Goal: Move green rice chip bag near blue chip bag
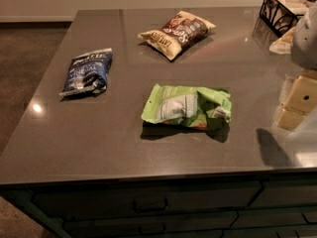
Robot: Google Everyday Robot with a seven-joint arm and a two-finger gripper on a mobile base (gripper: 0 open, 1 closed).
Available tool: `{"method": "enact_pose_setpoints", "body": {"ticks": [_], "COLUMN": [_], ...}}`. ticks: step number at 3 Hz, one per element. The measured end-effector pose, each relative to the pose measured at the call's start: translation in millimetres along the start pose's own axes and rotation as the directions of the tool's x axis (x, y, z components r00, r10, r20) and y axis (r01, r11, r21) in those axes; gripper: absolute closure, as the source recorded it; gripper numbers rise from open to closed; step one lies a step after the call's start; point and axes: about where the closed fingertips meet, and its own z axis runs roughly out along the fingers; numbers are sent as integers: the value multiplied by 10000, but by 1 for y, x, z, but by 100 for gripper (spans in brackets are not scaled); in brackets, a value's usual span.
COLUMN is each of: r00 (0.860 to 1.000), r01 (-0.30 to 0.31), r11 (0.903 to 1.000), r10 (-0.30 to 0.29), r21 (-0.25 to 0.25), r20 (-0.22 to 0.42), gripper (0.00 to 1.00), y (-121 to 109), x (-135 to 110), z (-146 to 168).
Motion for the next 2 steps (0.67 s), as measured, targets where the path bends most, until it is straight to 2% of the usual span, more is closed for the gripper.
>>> {"method": "enact_pose_setpoints", "body": {"ticks": [1, 2], "r00": [10000, 9999], "r01": [0, 23], "r11": [10000, 9999], "r10": [0, -20], "r21": [1, -152], "r20": [1, 137], "gripper": [0, 0], "y": [0, -7], "x": [0, -17], "z": [0, 23]}}
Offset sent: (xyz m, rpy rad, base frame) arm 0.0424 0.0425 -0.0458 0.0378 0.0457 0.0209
